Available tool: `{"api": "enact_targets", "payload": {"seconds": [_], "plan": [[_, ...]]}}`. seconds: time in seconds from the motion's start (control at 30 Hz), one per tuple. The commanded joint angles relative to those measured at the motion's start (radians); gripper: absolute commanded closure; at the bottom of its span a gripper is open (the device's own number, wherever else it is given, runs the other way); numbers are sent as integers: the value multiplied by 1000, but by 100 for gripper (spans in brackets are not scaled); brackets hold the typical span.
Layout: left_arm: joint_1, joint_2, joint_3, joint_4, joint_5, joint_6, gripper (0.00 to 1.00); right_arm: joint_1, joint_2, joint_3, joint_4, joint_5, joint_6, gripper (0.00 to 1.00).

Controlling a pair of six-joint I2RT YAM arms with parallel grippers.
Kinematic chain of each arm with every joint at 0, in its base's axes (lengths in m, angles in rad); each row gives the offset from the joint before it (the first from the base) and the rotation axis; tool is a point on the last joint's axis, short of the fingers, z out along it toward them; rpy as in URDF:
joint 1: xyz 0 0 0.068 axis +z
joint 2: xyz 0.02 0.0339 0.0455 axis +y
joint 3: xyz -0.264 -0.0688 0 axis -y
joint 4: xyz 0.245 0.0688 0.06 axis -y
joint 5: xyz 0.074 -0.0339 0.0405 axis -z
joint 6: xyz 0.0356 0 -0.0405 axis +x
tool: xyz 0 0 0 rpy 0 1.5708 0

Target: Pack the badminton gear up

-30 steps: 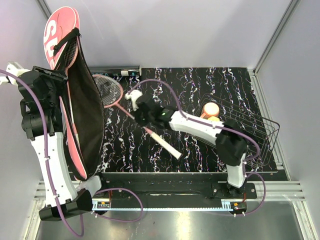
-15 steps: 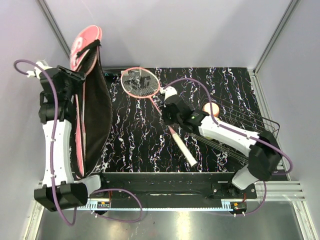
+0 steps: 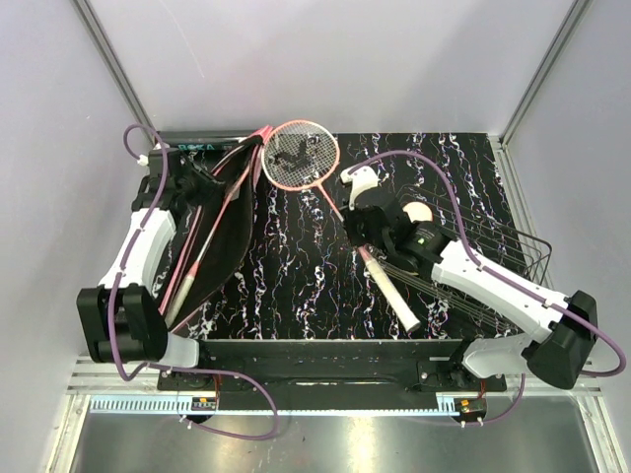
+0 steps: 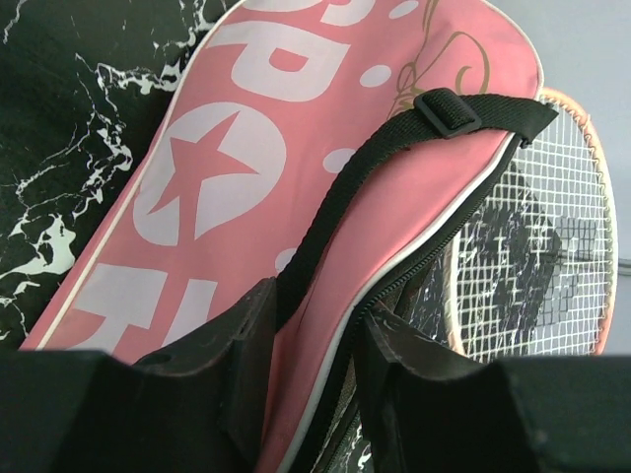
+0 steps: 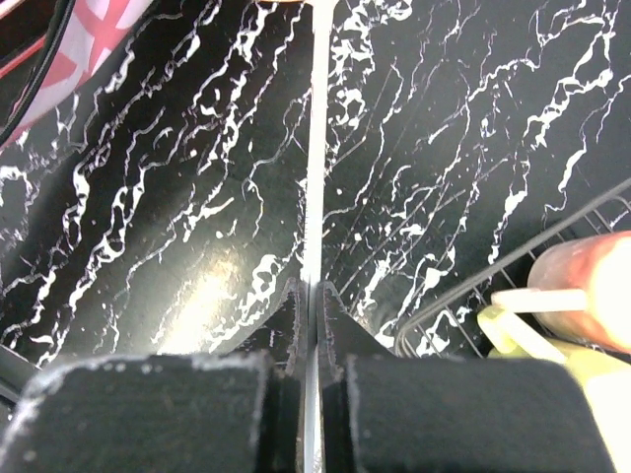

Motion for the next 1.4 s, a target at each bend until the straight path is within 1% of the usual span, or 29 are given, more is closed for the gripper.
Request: {"api": "enact_targets", "payload": {"seconds": [0.0,0.1,0.17,0.2,0.23,0.3,0.37,0.43,0.53,0.6,0.63,0.7,0.73,0.83,0.97,1.17,1.27,1.37], "plan": [[-13,24,7,155,71,-45,100,27,-64,-11,-19,-22,-41,100],[-36,27,10,154,23,-37,100,27,-92,-34,-50,21,-30,100],[-47,21,17,123,-56,-20,100,29,-106,-42,-79,62,-31,100],[-69,16,24,114,-84,-13,100,29,-128,-51,-85,72,-33,100],[-77,16,34,103,-142,0,100,27,-142,-57,-91,73,-36,100],[-99,12,42,78,-191,7,100,27,-180,-75,-99,41,-44,100],[-114,13,47,69,-236,9,100,37,-205,-94,-93,-30,-61,100],[-123,15,47,65,-267,4,100,44,-228,-112,-91,-49,-67,100],[-143,13,50,40,-320,-5,100,57,-242,-131,-88,-28,-65,100],[-151,-7,47,5,-357,-22,100,55,-250,-144,-75,-17,-68,100],[-151,-22,33,-4,-406,-42,100,57,-253,-149,-67,-9,-70,100],[-154,-71,13,-6,-460,-51,100,55,-260,-158,-44,-17,-70,100],[-157,-88,-1,-8,-515,-59,100,55,-264,-161,-35,-43,-71,100],[-157,-125,-2,-21,-581,-51,100,61,-277,-181,22,-103,-80,100],[-159,-109,21,-63,-618,-42,100,64,-280,-181,38,-114,-84,100],[-157,-57,42,-69,-650,-8,100,84,-296,-168,60,-154,-90,100],[-156,-13,71,-86,-631,9,100,99,-282,-151,70,-167,-93,100],[-157,-1,79,-84,-595,13,100,113,-238,-129,77,-160,-94,100]]}}
